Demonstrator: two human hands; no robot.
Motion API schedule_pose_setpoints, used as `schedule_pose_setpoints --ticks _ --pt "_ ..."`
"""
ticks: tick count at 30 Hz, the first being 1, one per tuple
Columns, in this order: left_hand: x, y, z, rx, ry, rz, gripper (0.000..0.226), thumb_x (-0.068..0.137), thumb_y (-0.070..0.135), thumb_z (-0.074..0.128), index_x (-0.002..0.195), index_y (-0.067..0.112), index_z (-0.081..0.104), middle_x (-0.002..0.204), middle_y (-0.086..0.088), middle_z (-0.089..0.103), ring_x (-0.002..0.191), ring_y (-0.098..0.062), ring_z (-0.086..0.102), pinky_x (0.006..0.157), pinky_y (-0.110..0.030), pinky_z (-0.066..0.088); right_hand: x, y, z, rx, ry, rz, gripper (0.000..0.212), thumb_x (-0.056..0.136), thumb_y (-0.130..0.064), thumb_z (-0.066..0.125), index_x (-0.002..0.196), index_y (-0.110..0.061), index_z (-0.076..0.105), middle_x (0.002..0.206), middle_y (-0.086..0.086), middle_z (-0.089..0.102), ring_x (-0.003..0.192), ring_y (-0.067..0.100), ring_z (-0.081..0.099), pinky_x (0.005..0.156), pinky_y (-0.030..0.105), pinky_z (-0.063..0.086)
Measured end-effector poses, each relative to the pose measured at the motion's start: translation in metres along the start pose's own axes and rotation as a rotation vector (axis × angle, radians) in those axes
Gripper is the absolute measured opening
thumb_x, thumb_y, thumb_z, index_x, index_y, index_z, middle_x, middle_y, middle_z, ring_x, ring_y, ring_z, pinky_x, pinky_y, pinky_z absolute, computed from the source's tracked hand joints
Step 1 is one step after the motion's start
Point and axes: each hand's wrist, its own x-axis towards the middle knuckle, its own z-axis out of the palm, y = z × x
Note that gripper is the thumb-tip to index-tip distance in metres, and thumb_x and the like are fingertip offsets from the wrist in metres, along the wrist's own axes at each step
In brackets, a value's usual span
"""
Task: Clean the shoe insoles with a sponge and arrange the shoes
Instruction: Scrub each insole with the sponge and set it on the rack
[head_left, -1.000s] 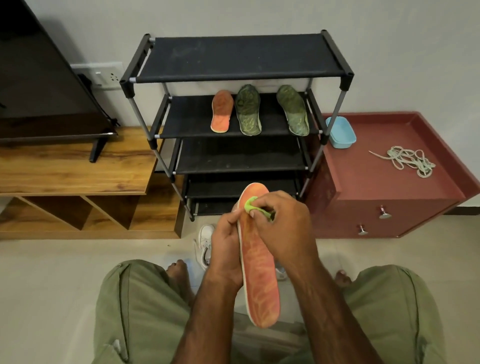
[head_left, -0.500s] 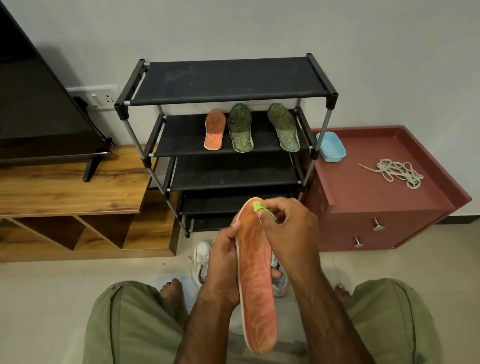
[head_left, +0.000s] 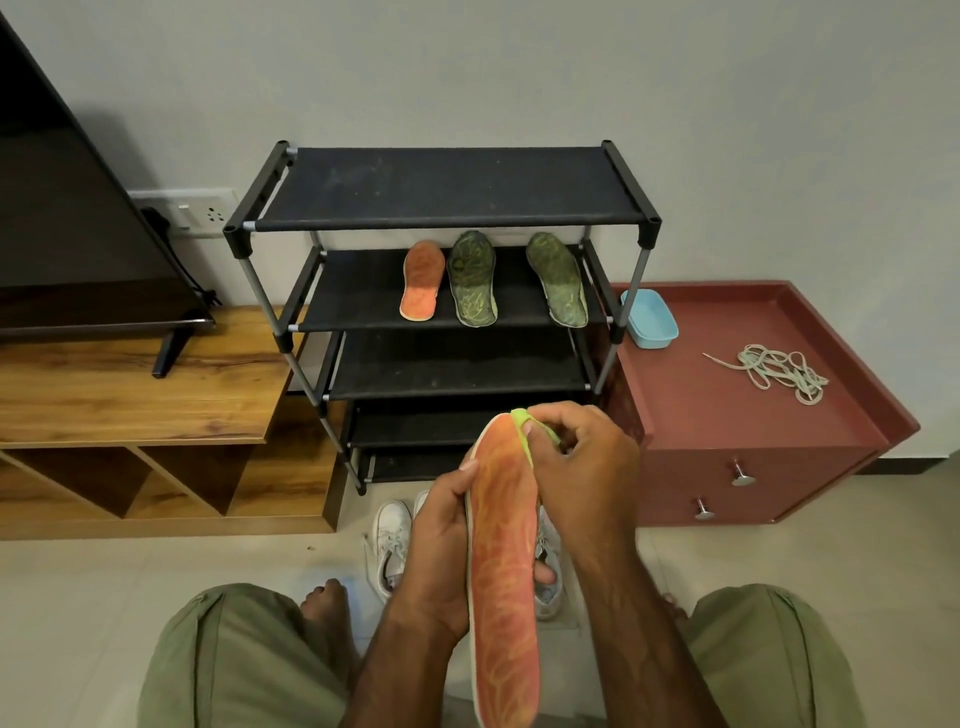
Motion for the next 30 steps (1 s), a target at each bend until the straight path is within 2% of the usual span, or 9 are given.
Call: schedule_pose_setpoints --ticks 4,8,12,15,19,22,26,29,30 --pt "-0.001 0.000 0.001 -0.007 -0.022 -0.012 0.058 0.099 0.048 0.043 0.126 0.002 0.067 0.099 -0.024 0.065 0.068 -0.034 0.063 0.058 -0.041 0.058 -0.004 -0.005 0.003 -0.068 -0.158 -0.057 0.012 0.092 -0.026 0.073 0.102 -0.031 0.077 0.093 -0.019 0.068 0.089 0.006 0.064 0.077 0.036 0.059" --pt "0.001 -0.001 -0.002 0.017 -0.046 -0.023 0.061 0.098 0.049 0.043 0.131 0.001 0.064 0.098 -0.027 0.061 0.065 -0.036 0.062 0.059 -0.040 0.058 -0.001 -0.001 0.005 -0.067 0.021 -0.007 0.011 0.091 -0.027 0.072 0.100 -0.034 0.075 0.091 -0.019 0.068 0.084 0.008 0.065 0.071 0.039 0.060" --pt "0.001 -0.001 -0.001 -0.014 -0.024 0.003 0.055 0.102 0.046 0.040 0.118 0.006 0.074 0.098 -0.023 0.066 0.068 -0.033 0.064 0.057 -0.039 0.057 -0.003 -0.005 0.004 -0.090 -0.182 -0.023 0.009 0.091 -0.032 0.074 0.098 -0.036 0.076 0.091 -0.022 0.070 0.086 0.003 0.065 0.075 0.034 0.059" --pt "0.001 -0.002 -0.001 -0.012 -0.030 -0.022 0.060 0.098 0.050 0.043 0.122 0.002 0.070 0.104 -0.028 0.058 0.071 -0.036 0.060 0.061 -0.040 0.057 0.001 0.000 0.003 -0.075 -0.032 0.030 0.008 0.090 -0.033 0.072 0.097 -0.037 0.075 0.088 -0.021 0.070 0.082 0.005 0.067 0.072 0.037 0.060" --pt "-0.001 -0.003 0.000 0.029 0.002 0.022 0.055 0.097 0.048 0.040 0.103 0.011 0.080 0.089 -0.019 0.068 0.063 -0.030 0.065 0.059 -0.036 0.057 -0.001 -0.004 0.001 -0.075 -0.186 0.031 0.009 0.090 -0.032 0.074 0.097 -0.036 0.077 0.088 -0.023 0.072 0.078 -0.003 0.066 0.071 0.027 0.058" --pt "0.002 -0.005 -0.004 0.010 -0.014 -0.003 0.059 0.096 0.050 0.042 0.110 0.004 0.077 0.093 -0.022 0.064 0.066 -0.035 0.062 0.063 -0.039 0.056 0.003 -0.002 -0.001 -0.059 -0.057 0.063 0.007 0.089 -0.032 0.074 0.094 -0.035 0.077 0.086 -0.021 0.073 0.079 -0.001 0.068 0.072 0.034 0.060" --pt "0.003 -0.006 -0.008 -0.015 0.001 -0.002 0.058 0.100 0.050 0.039 0.114 0.006 0.075 0.095 -0.021 0.062 0.072 -0.036 0.058 0.062 -0.041 0.056 0.005 -0.007 -0.003 -0.030 -0.282 0.043 0.011 0.087 -0.030 0.076 0.094 -0.037 0.079 0.085 -0.026 0.074 0.084 -0.003 0.070 0.077 0.035 0.062" --pt "0.002 -0.004 -0.007 0.000 0.004 -0.014 0.060 0.099 0.051 0.039 0.105 0.005 0.078 0.091 -0.019 0.066 0.067 -0.034 0.060 0.061 -0.038 0.056 0.007 -0.009 -0.004 -0.058 -0.123 0.060 0.007 0.088 -0.033 0.074 0.092 -0.037 0.078 0.083 -0.023 0.073 0.080 0.000 0.069 0.075 0.038 0.062" --pt "0.003 -0.004 -0.007 0.005 0.001 -0.019 0.060 0.099 0.051 0.041 0.109 0.005 0.077 0.092 -0.020 0.065 0.066 -0.035 0.061 0.061 -0.039 0.056 0.007 -0.009 -0.003 -0.052 -0.129 0.057 0.007 0.089 -0.032 0.074 0.093 -0.036 0.078 0.084 -0.023 0.073 0.080 0.000 0.069 0.075 0.038 0.062"
